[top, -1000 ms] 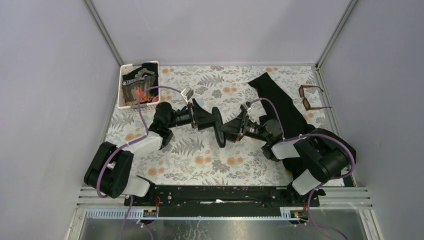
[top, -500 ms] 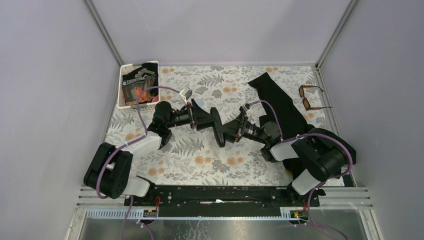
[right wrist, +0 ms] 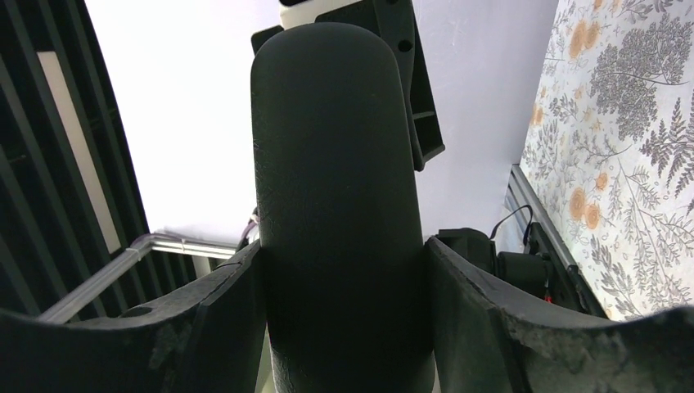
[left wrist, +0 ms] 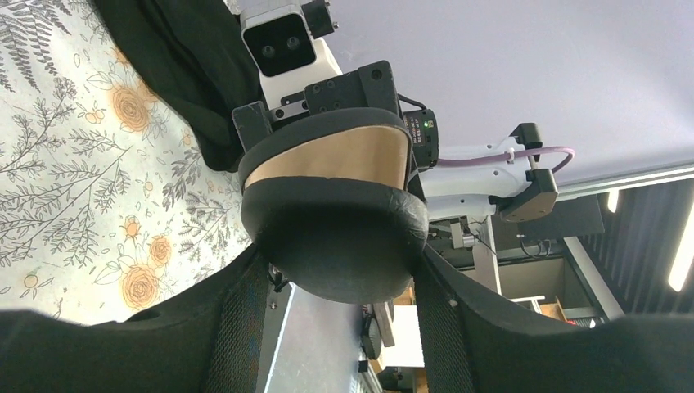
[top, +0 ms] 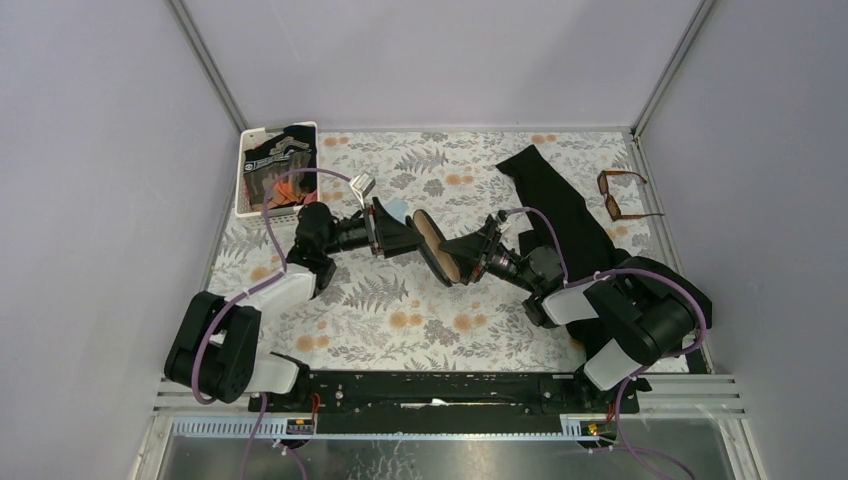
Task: Organize the sunglasses
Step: Open the sunglasses case.
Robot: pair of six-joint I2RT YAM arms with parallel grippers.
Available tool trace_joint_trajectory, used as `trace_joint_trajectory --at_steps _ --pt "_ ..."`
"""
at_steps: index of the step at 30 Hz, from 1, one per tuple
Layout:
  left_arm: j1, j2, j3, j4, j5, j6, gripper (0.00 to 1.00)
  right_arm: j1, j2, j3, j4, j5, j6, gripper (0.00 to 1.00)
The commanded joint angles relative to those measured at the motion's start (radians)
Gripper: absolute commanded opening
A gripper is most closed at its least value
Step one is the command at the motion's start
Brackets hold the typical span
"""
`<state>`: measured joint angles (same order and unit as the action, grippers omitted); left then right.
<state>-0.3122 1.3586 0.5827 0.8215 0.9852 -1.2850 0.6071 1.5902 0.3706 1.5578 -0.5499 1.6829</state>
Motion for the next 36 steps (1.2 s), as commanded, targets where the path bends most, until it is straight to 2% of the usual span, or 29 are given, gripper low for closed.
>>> trace_joint_trajectory --at_steps 1,13,21,30,31,32,34,36 --pt "0.024 -0.032 -0.026 0.136 0.026 0.134 0.00 -0.005 -0.023 -0.008 0.157 0.073 0.157 0.07" --pt "0.026 -0.060 -0.043 0.100 0.029 0.197 0.00 -0.004 0.007 -0.017 0.158 0.100 0.222 0.00" --pt "0.026 -0.044 -0.047 0.101 0.023 0.178 0.00 -0.004 0.012 -0.010 0.157 0.087 0.179 0.04" --pt "0.026 -0.029 -0.013 -0.041 -0.012 0.195 0.00 -0.004 0.025 -0.012 0.150 0.056 0.095 0.03" --pt "0.025 -0.029 -0.004 -0.070 -0.017 0.202 0.00 -0.004 0.030 -0.013 0.151 0.049 0.089 0.06" --pt "0.025 -0.027 0.006 -0.102 -0.021 0.209 0.00 -0.004 0.033 -0.013 0.147 0.042 0.078 0.16" --pt "0.025 -0.030 0.026 -0.168 -0.035 0.222 0.00 -0.005 0.025 -0.020 0.108 0.027 0.042 0.43" --pt "0.026 -0.036 0.051 -0.263 -0.067 0.243 0.00 -0.005 -0.009 -0.033 0.013 0.014 -0.019 0.58"
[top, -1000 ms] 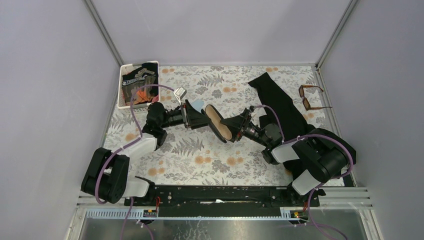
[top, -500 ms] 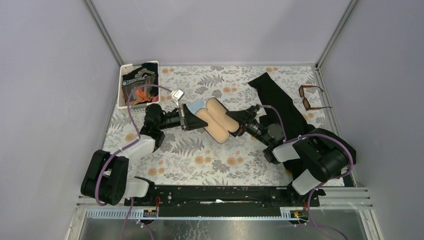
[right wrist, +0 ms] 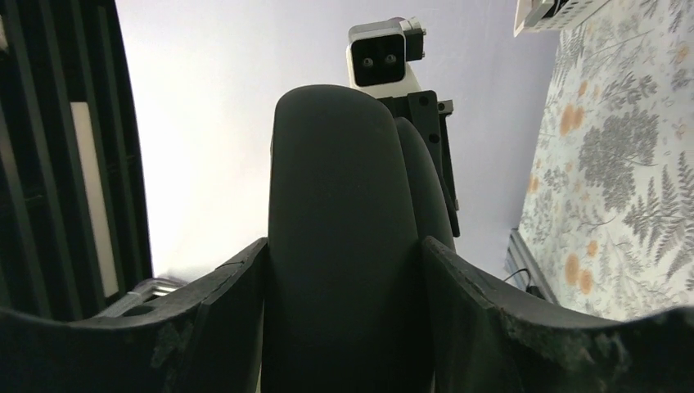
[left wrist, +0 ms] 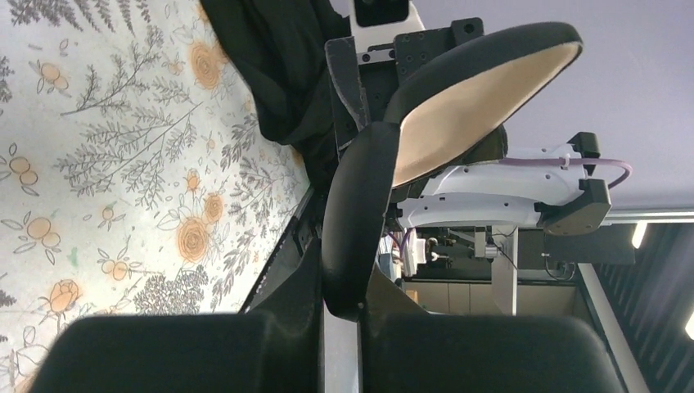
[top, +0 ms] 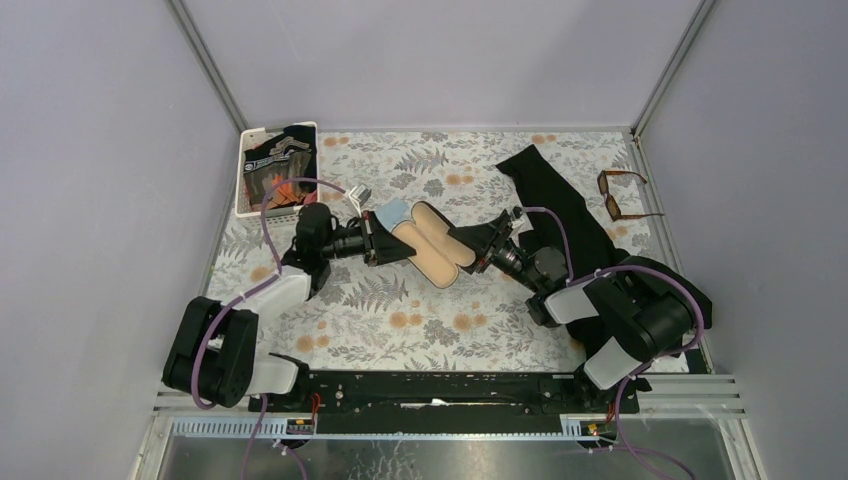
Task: Organize the sunglasses
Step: Open the sunglasses case, then place the sunglasses case at the center of the board.
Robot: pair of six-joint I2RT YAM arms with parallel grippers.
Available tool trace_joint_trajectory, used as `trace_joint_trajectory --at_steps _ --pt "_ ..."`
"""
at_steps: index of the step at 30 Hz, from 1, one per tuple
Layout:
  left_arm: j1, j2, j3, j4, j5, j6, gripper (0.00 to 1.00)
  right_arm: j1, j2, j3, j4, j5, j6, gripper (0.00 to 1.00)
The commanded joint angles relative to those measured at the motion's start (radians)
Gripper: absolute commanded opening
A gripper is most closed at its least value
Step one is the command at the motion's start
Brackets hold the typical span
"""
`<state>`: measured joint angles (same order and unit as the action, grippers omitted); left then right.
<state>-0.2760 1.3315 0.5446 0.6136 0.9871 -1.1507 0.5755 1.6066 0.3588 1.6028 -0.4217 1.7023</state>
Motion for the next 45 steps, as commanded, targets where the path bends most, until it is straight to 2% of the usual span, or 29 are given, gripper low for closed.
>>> trace_joint_trajectory --at_steps 1,2,5,9,12,16,19,21,25,33,45 --pt "-0.011 -0.011 0.105 -0.114 -0.084 0.129 0.00 0.027 -0.054 -0.025 -0.116 -0.120 -0.083 0.65" --pt "-0.010 -0.011 0.122 -0.174 -0.102 0.154 0.00 0.026 -0.103 -0.022 -0.222 -0.124 -0.153 0.69" --pt "-0.004 0.005 0.194 -0.403 -0.145 0.224 0.00 0.023 -0.267 0.017 -0.690 -0.086 -0.358 0.80" --pt "0.004 0.032 0.263 -0.598 -0.181 0.300 0.00 0.021 -0.489 0.144 -1.284 0.125 -0.665 0.99" --pt "0.007 0.048 0.301 -0.692 -0.200 0.335 0.00 0.017 -0.576 0.229 -1.546 0.271 -0.812 1.00" --pt "0.008 0.085 0.365 -0.824 -0.238 0.425 0.00 0.015 -0.624 0.311 -1.787 0.448 -0.945 1.00" --pt "-0.022 0.122 0.439 -0.951 -0.246 0.559 0.00 0.014 -0.653 0.350 -1.898 0.580 -0.998 1.00" --pt "-0.063 0.144 0.518 -1.082 -0.350 0.639 0.00 0.012 -0.662 0.379 -1.963 0.671 -1.026 1.00" --pt "-0.099 0.186 0.560 -1.157 -0.441 0.681 0.00 -0.007 -0.681 0.421 -2.041 0.789 -1.071 1.00" --pt "-0.228 0.333 0.658 -1.335 -0.649 0.809 0.00 -0.059 -0.712 0.392 -2.012 0.717 -1.086 1.00" --pt "-0.239 0.412 0.772 -1.491 -0.906 0.863 0.00 -0.060 -0.691 0.368 -1.970 0.665 -1.081 1.00"
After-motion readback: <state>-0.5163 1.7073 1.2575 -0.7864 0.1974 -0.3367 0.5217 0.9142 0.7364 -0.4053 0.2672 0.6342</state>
